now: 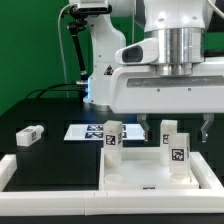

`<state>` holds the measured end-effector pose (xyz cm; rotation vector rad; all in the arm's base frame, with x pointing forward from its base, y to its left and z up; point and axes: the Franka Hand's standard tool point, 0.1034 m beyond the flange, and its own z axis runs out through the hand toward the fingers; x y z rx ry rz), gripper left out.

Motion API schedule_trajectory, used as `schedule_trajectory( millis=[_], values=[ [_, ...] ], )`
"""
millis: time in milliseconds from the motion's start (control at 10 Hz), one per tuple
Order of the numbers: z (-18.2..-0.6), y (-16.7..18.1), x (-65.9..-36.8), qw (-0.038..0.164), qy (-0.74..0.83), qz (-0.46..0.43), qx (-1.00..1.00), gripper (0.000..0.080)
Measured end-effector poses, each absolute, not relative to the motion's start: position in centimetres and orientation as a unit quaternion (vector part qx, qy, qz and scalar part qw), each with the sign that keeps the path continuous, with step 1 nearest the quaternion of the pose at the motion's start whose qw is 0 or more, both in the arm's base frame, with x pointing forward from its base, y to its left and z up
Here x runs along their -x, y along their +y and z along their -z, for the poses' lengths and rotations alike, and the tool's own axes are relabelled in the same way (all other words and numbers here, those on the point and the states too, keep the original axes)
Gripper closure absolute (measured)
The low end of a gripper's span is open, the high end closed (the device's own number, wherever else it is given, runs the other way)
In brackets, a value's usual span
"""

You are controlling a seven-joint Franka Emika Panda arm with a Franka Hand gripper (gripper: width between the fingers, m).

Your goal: Assemble square table

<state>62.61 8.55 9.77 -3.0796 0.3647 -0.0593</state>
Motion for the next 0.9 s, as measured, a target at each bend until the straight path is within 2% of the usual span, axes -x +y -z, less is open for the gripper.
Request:
schedule_trajectory(
  millis=[300,400,700,900],
  values=[
    [-9.7,8.0,-62.3,0.012,0.125,-0.049,0.991,0.015],
    [-9.6,8.1,-62.6,0.013,0.127,-0.039,0.991,0.015],
    [-7.9,11.1,-61.6,0.027,0.145,-0.02,0.989,0.015],
    [-7.6,12.4,-61.6,0.027,0.161,-0.011,0.987,0.015]
  ],
)
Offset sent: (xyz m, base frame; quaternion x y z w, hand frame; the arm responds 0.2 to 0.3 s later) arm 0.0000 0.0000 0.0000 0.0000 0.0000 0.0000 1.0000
